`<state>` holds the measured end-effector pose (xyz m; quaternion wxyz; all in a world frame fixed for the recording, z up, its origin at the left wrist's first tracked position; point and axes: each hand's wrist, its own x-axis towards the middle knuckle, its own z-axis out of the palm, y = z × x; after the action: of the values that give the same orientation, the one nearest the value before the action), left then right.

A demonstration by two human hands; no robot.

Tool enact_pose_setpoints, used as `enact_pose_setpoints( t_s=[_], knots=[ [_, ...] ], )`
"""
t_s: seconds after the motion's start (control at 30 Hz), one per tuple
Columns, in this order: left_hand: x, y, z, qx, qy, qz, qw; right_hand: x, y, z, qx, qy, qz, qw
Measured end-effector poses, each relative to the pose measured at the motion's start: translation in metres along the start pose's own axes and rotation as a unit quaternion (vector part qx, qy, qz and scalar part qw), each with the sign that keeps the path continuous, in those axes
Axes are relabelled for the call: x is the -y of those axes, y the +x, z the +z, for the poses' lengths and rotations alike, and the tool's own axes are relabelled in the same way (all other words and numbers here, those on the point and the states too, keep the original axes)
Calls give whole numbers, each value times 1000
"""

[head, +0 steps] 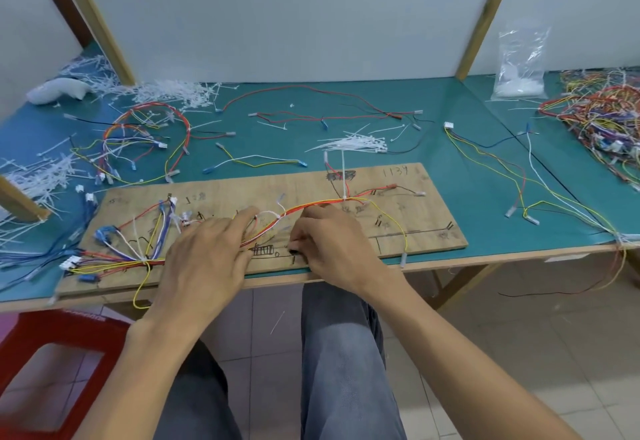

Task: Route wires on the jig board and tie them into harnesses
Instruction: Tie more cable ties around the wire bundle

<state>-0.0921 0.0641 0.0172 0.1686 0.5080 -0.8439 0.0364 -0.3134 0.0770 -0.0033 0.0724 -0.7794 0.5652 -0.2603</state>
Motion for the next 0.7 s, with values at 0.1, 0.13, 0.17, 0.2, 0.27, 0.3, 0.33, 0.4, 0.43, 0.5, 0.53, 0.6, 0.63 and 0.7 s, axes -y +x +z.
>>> enact_pose_setpoints(
  t_s=[0.1, 0.13, 0.17, 0.2, 0.27, 0.3, 0.33, 0.4, 0.43, 0.5, 0.53, 0.6, 0.63, 0.7],
  knots=[
    [2, -6, 5, -28, -30, -10, 999, 5, -10, 10, -49, 10, -4, 999],
    [1, -7, 7, -32, -38, -9, 999, 3, -13, 11, -59, 17, -11, 998],
    [-1, -8, 11, -36, -48, -4, 998, -1, -15, 10, -67, 19, -17, 997],
    [-4, -9, 15, -44, -60, 1, 997, -6, -19, 8, -73, 19, -15, 997],
    [-16, -9, 21, -61, -77, 14, 995, -18, -26, 1, -86, 21, 3, 996],
    [-23, -8, 24, -67, -77, 24, 994, -24, -31, -3, -92, 21, 11, 995],
    [-31, -6, 27, -71, -74, 38, 994, -30, -36, -7, -98, 19, 18, 995],
    [-45, -2, 31, -68, -74, 60, 993, -40, -45, -14, -108, 13, 25, 994],
    [-50, 1, 33, -63, -78, 68, 993, -46, -50, -17, -115, 7, 27, 993],
    [-60, 7, 36, -61, -83, 83, 991, -55, -57, -22, -128, -15, 27, 991],
    [-65, 10, 37, -61, -80, 92, 991, -60, -61, -24, -133, -29, 28, 990],
    [-76, 14, 39, -61, -70, 108, 990, -68, -67, -29, -151, -49, 32, 987],
    [-81, 17, 40, -63, -70, 115, 989, -72, -69, -31, -161, -53, 35, 985],
    [-87, 20, 42, -69, -87, 124, 986, -79, -72, -35, -171, -61, 41, 982]
  ],
)
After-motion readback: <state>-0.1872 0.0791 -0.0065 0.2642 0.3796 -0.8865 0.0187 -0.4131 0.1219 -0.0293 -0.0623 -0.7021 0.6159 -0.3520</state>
